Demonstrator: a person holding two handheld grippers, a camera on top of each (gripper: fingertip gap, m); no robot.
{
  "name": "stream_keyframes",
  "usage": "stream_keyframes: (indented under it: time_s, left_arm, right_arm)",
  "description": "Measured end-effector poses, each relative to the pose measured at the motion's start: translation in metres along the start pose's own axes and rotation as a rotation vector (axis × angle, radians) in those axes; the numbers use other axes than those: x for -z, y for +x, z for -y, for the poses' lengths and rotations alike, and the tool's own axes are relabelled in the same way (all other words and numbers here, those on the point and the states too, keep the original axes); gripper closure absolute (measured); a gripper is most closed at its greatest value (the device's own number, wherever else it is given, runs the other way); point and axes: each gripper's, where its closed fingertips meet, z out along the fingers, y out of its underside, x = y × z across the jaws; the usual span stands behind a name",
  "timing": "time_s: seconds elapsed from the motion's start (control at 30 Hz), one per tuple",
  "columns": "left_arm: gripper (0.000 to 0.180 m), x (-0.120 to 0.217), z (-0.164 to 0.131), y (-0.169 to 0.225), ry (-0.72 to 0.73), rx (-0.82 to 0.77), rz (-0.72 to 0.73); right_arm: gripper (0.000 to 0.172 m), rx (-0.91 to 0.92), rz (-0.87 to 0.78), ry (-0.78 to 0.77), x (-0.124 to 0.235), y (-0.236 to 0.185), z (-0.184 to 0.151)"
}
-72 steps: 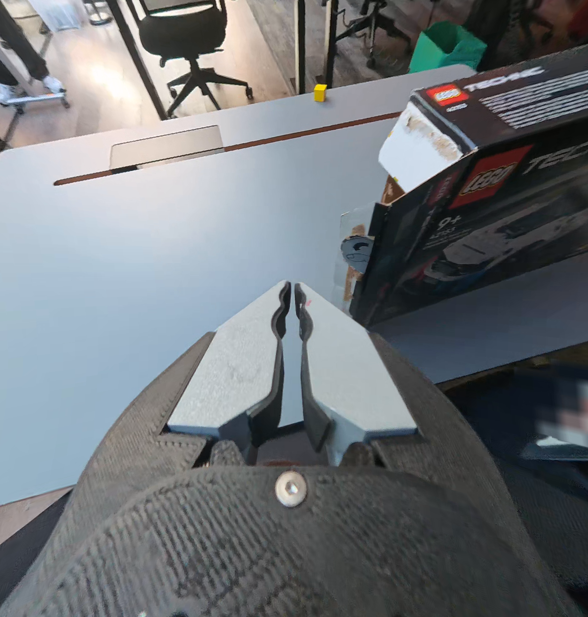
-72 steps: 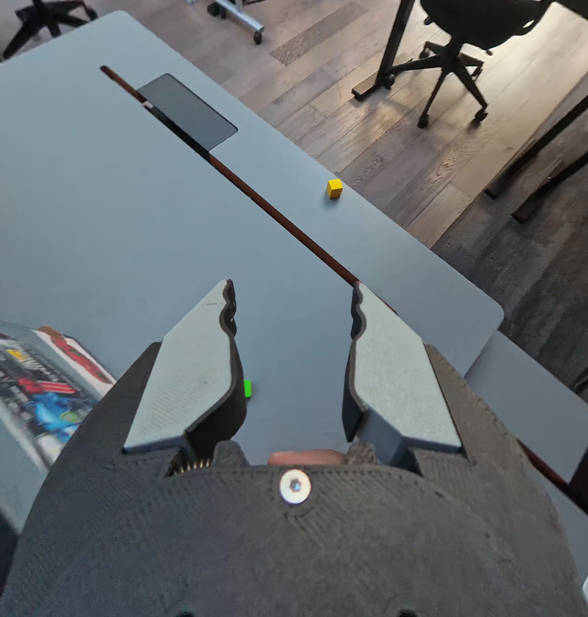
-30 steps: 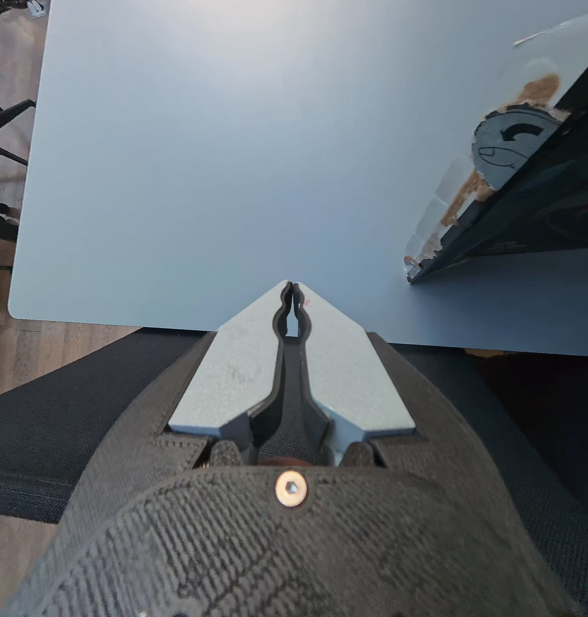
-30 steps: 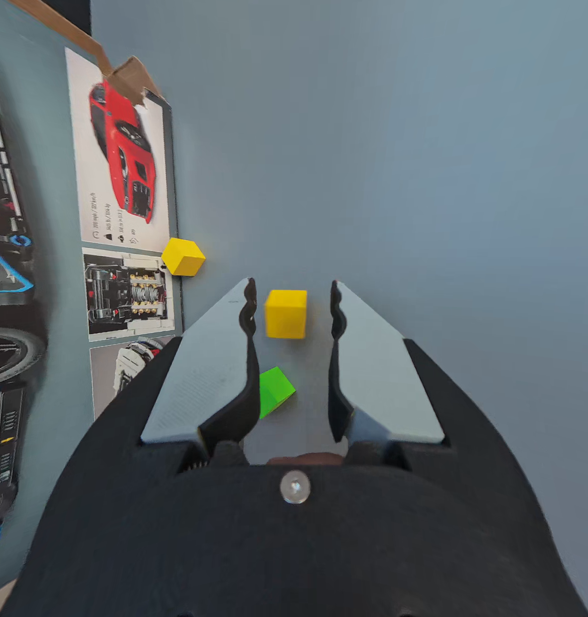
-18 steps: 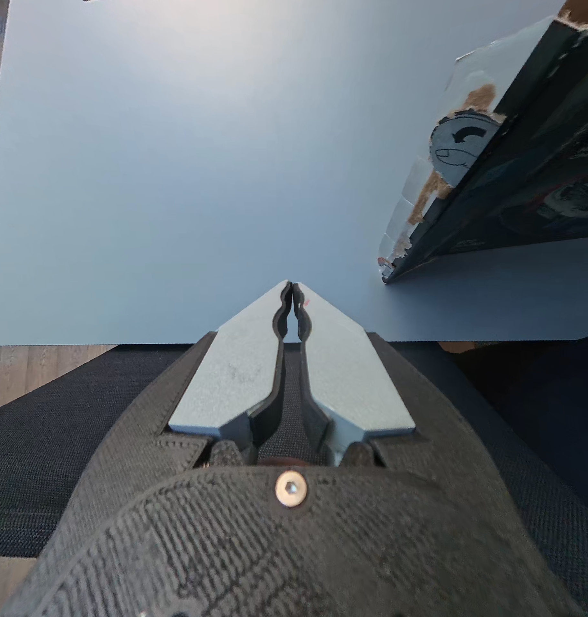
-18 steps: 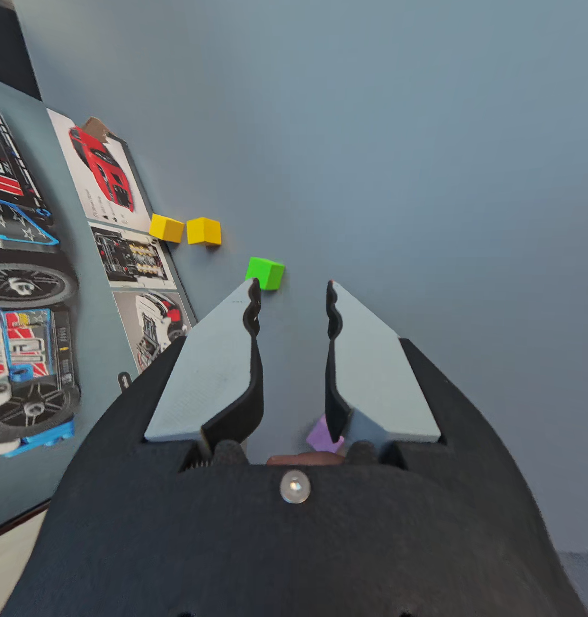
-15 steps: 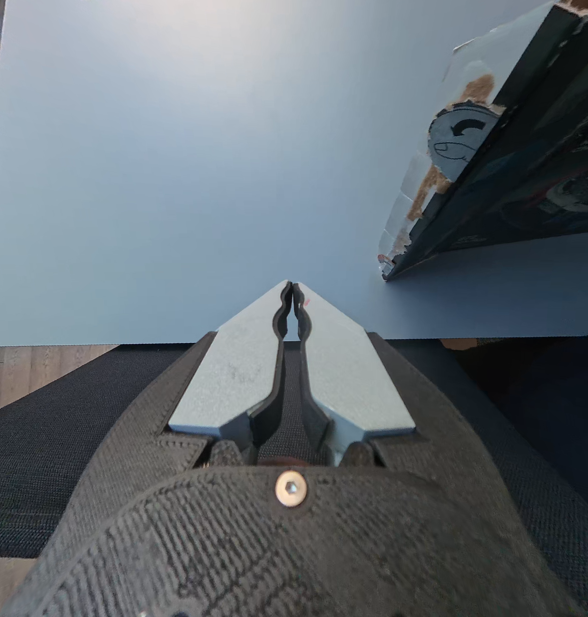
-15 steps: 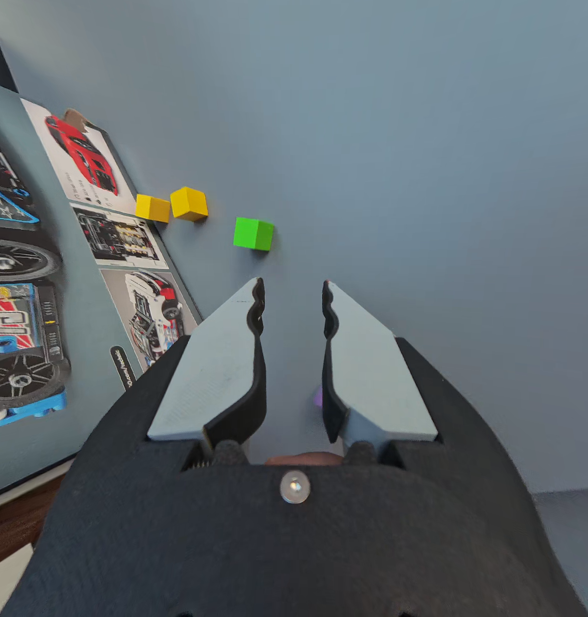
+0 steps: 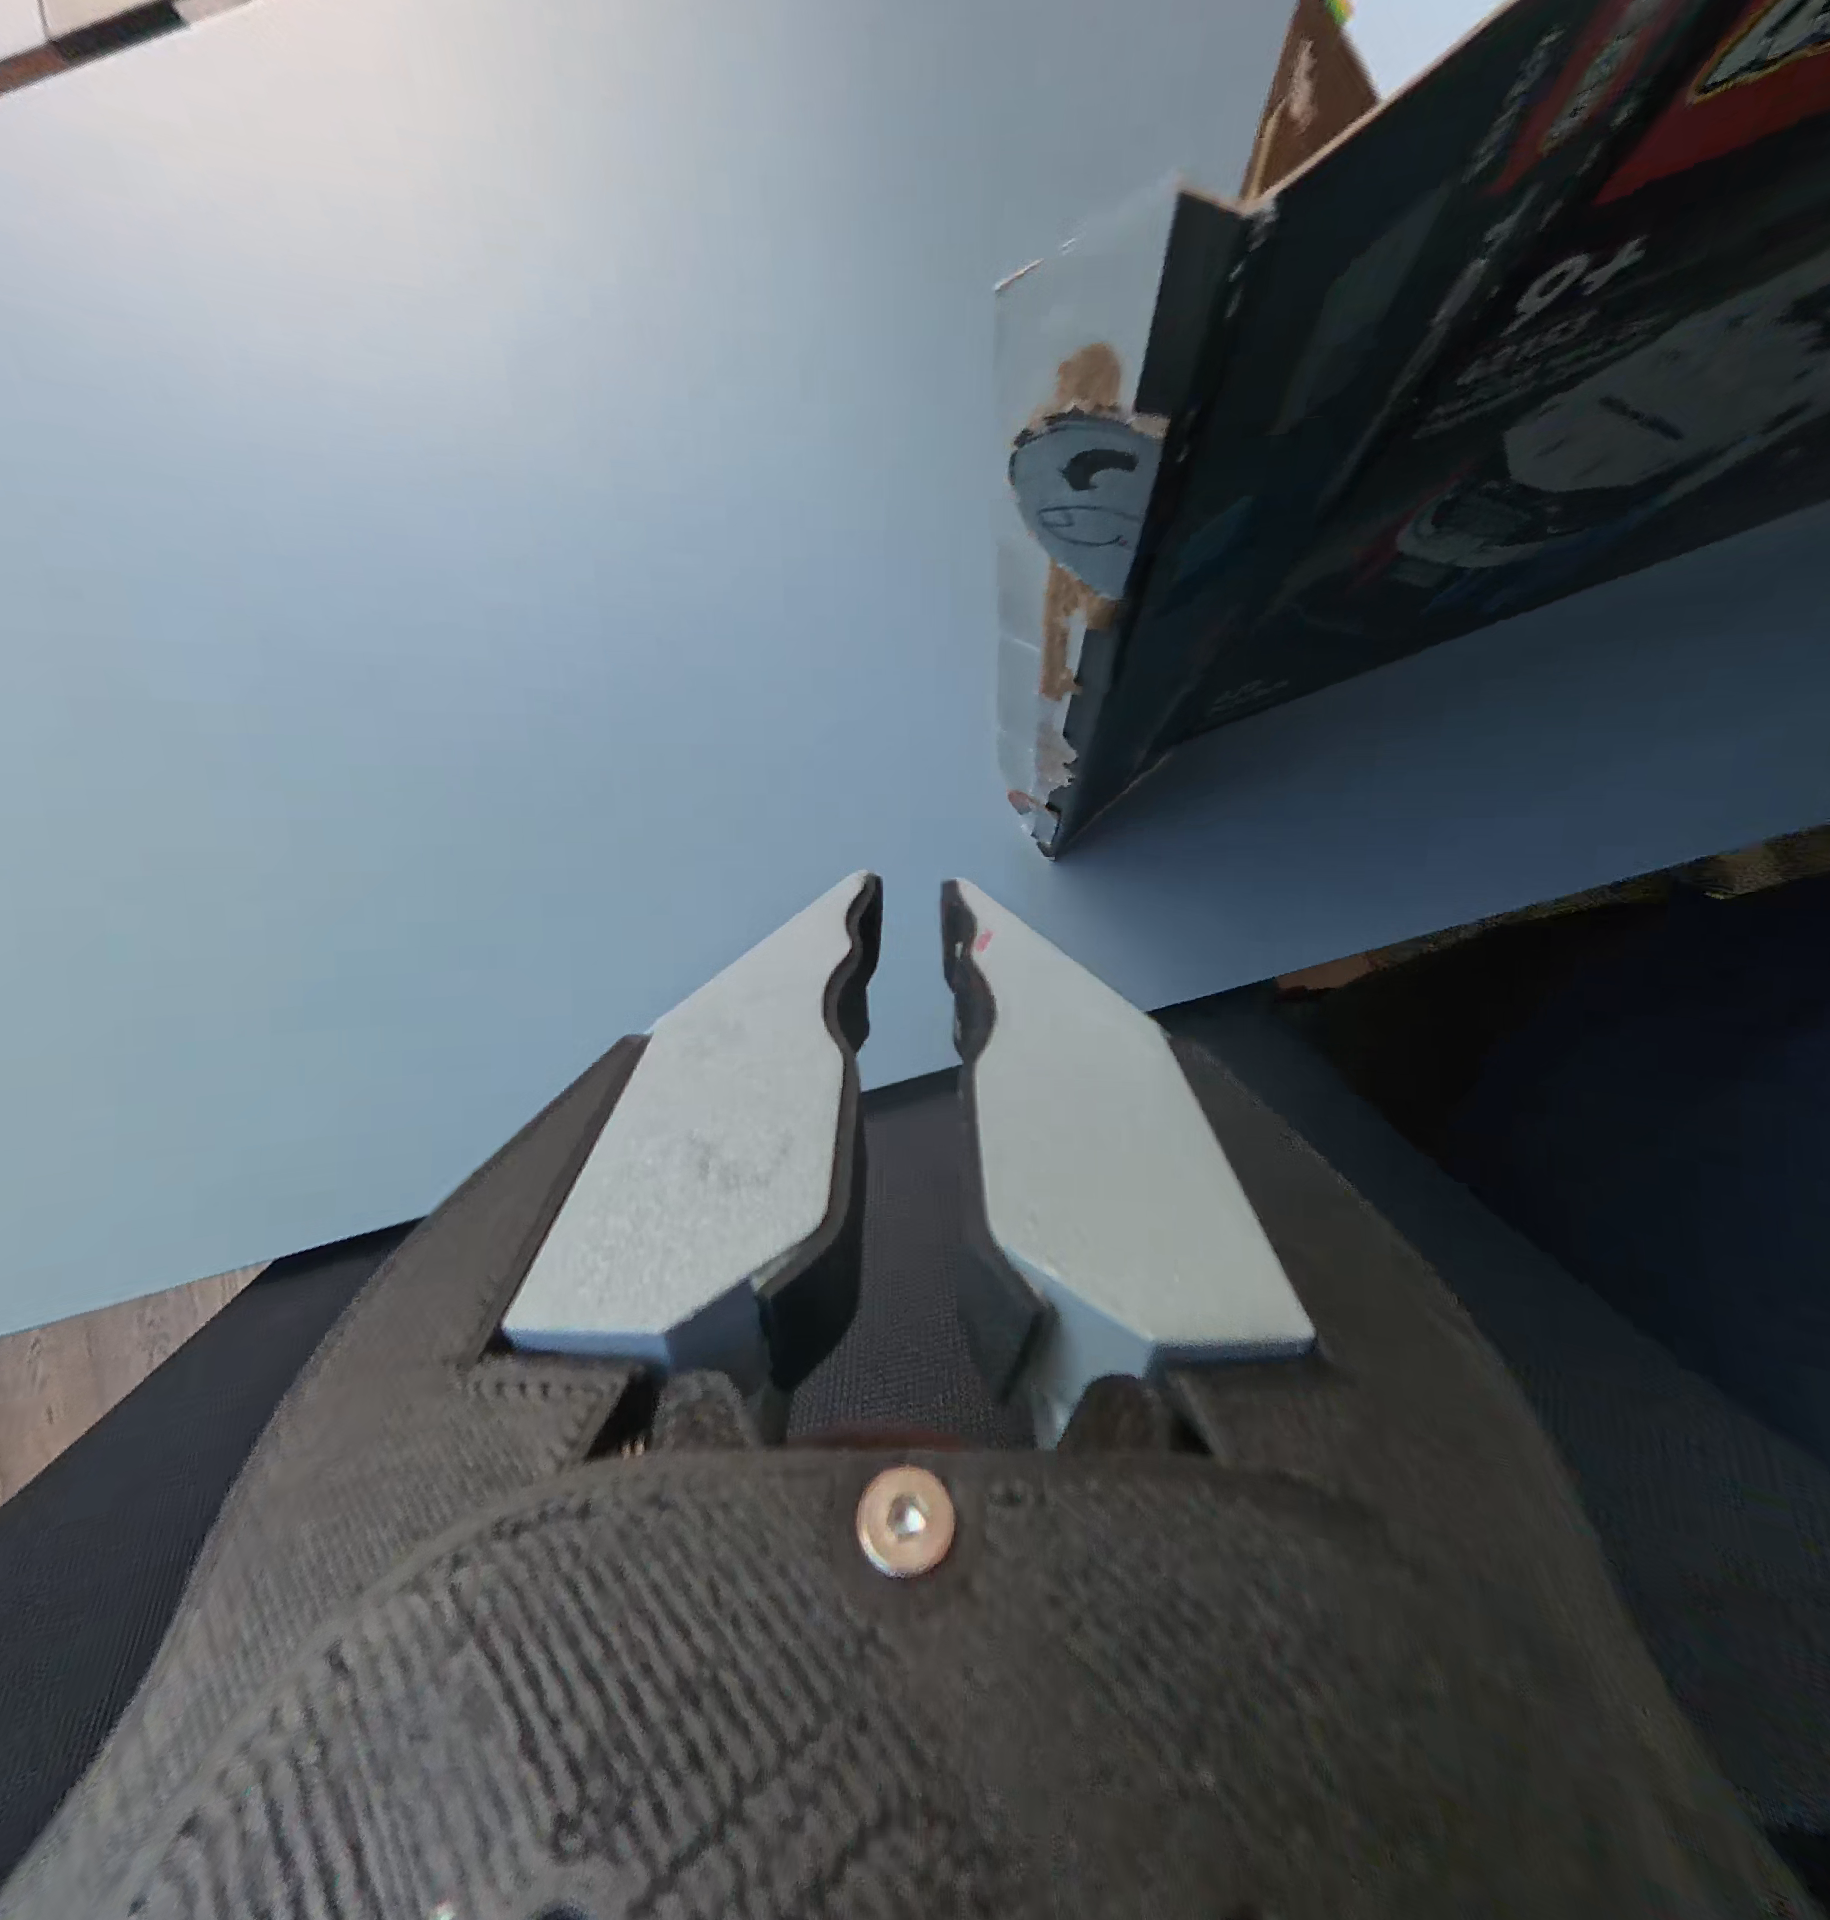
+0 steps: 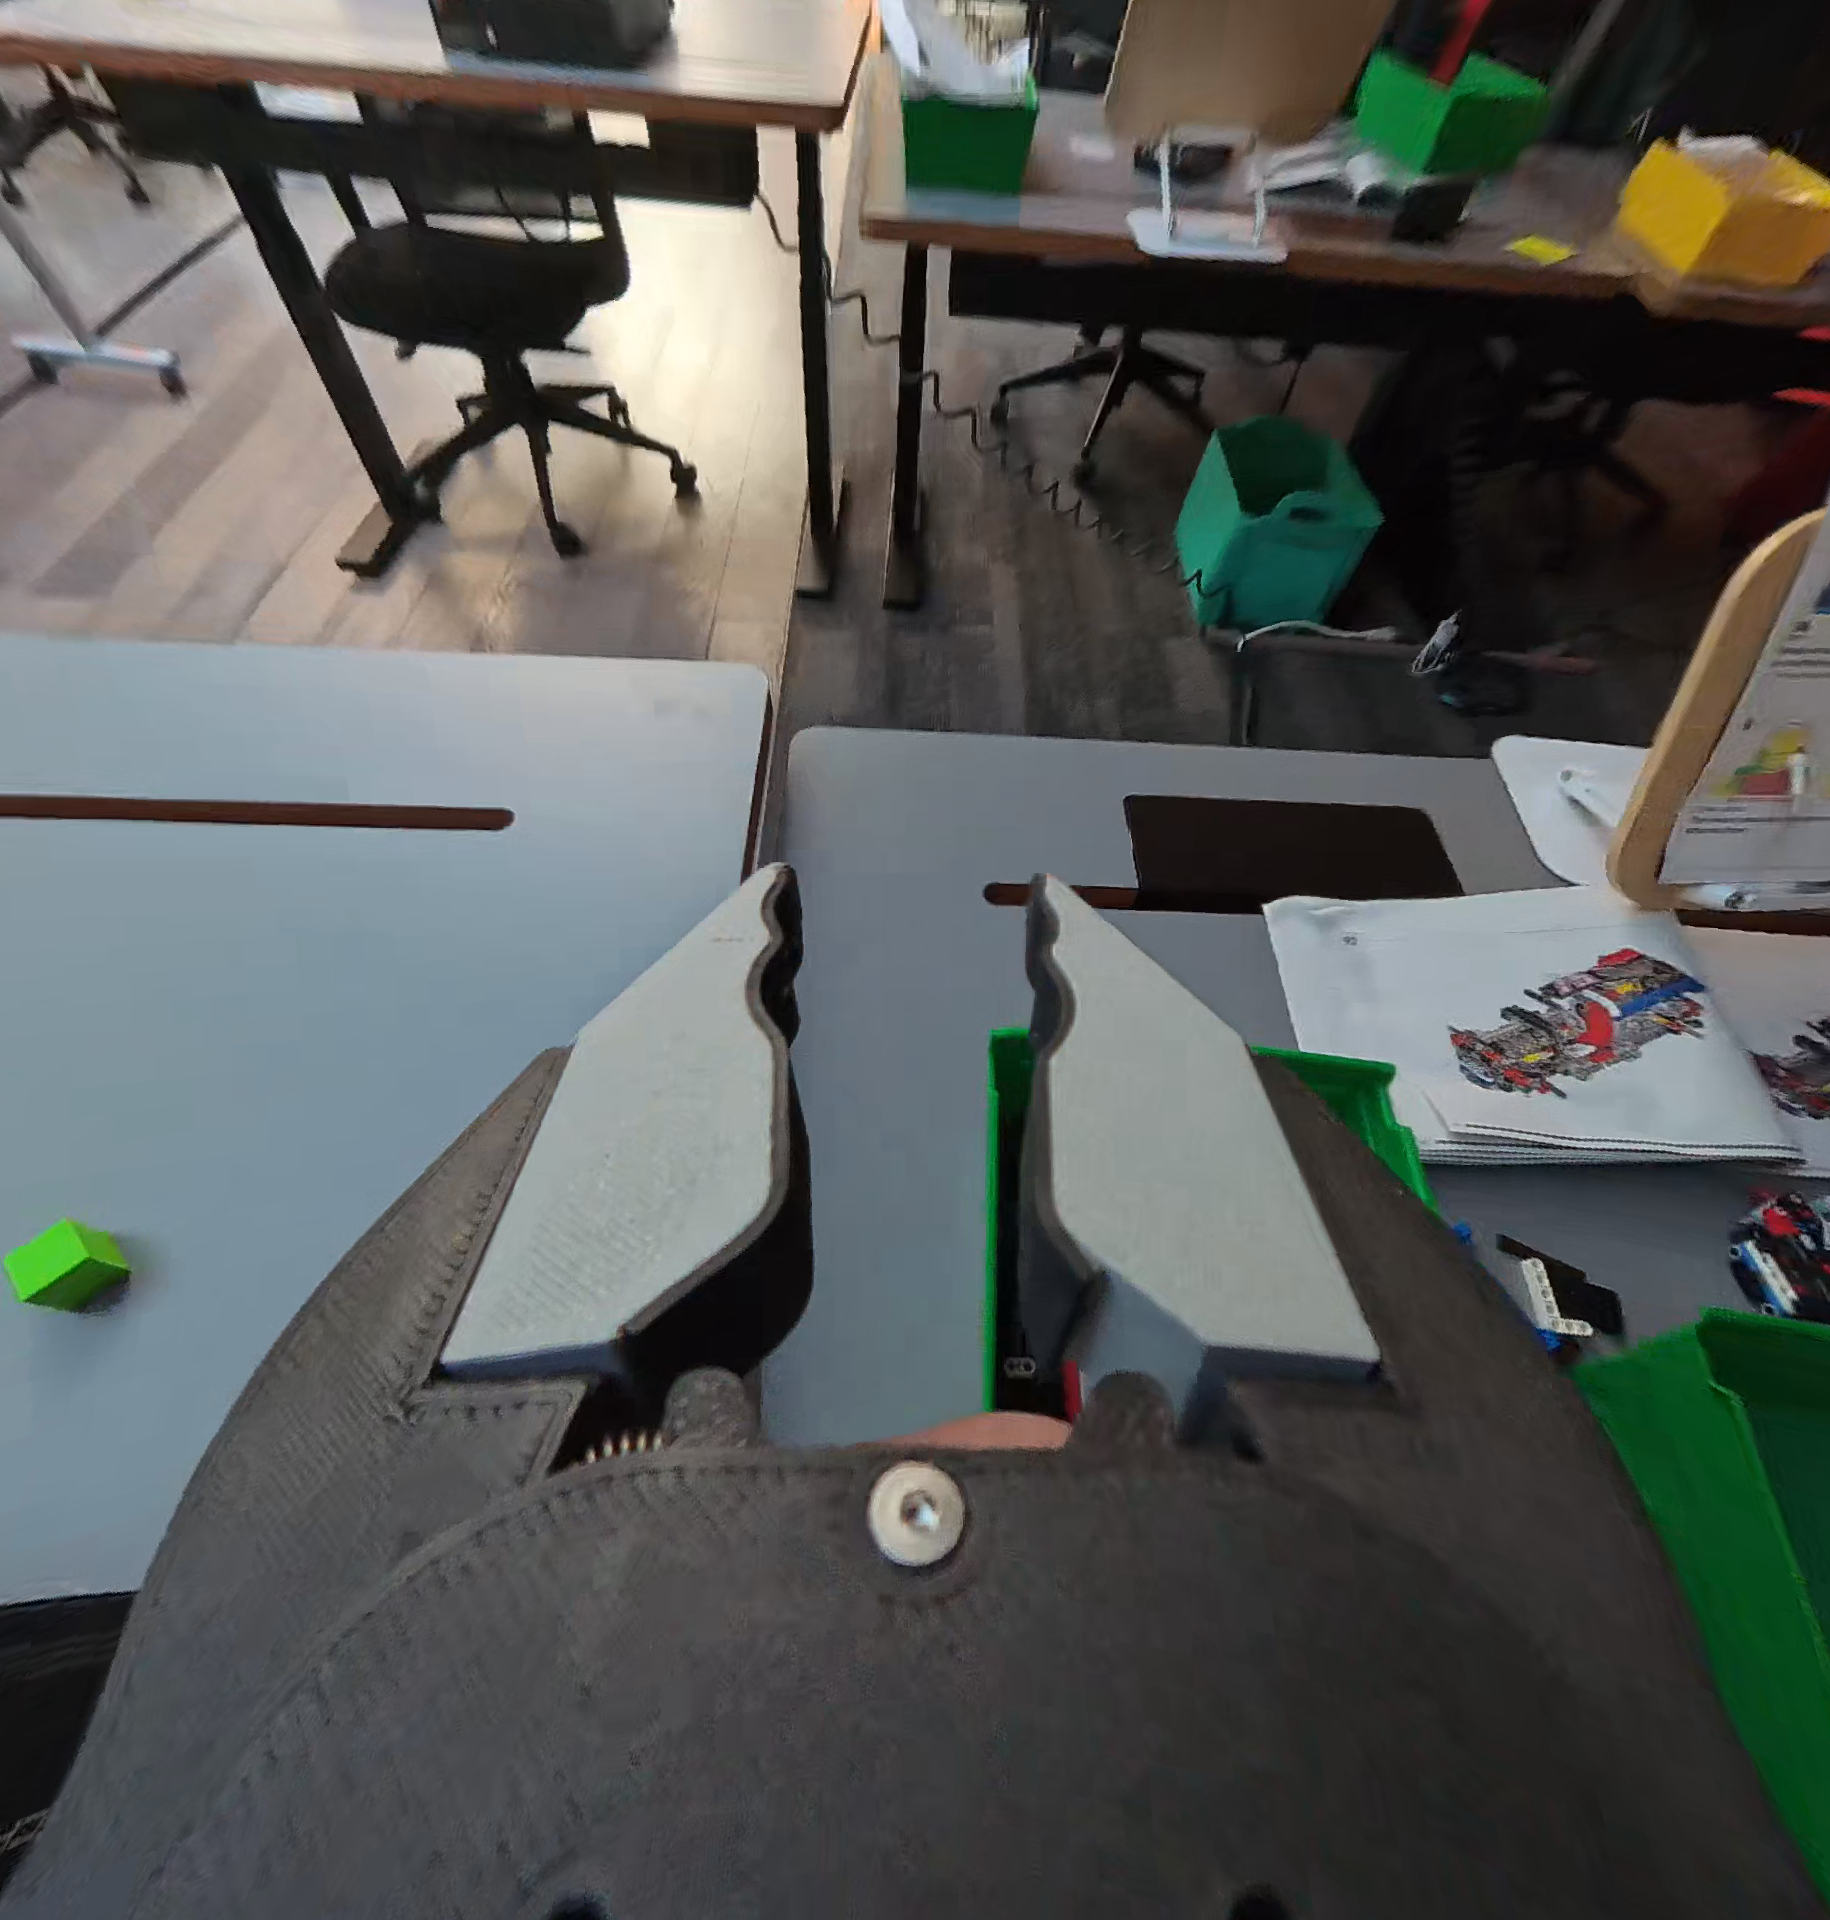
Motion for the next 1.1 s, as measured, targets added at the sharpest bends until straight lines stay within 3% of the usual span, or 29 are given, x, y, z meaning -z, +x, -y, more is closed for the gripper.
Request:
stream_keyframes:
  time_s: [0.1, 0.2, 0.43, 0.53, 0.67, 0.77, 0.93, 1.1]
  left_arm:
    - [0.164, 0.004, 0.009, 0.012, 0.043, -0.049, -0.082]
    - [0.164, 0.011, 0.011, 0.024, 0.092, -0.084, -0.173]
    - [0.162, 0.043, 0.018, 0.046, 0.253, -0.059, -0.456]
    - [0.163, 0.059, 0.026, 0.050, 0.303, -0.088, -0.503]
    - [0.163, 0.079, 0.037, 0.075, 0.335, -0.240, -0.537]
    - [0.163, 0.098, 0.059, 0.112, 0.371, -0.308, -0.606]
    - [0.162, 0.124, 0.121, 0.217, 0.428, -0.405, -0.738]
    - [0.162, 0.103, 0.164, 0.350, 0.416, -0.596, -0.857]
  right_arm:
    - [0.127, 0.006, -0.019, 0.003, 0.049, -0.002, -0.015]
    - [0.129, -0.010, -0.004, -0.137, 0.087, -0.030, -0.069]
    - [0.133, -0.257, -0.057, -0.334, 0.194, -0.096, -0.215]
    - [0.132, -0.274, -0.051, -0.411, 0.224, -0.116, -0.259]
    - [0.133, -0.263, -0.059, -0.453, 0.245, -0.115, -0.294]
    - [0.133, -0.282, -0.101, -0.498, 0.251, -0.098, -0.328]
    - [0.143, -0.018, -0.241, -0.664, 0.271, -0.027, -0.400]
    - [0.138, -0.133, -0.294, -0.667, 0.252, 0.039, -0.474]
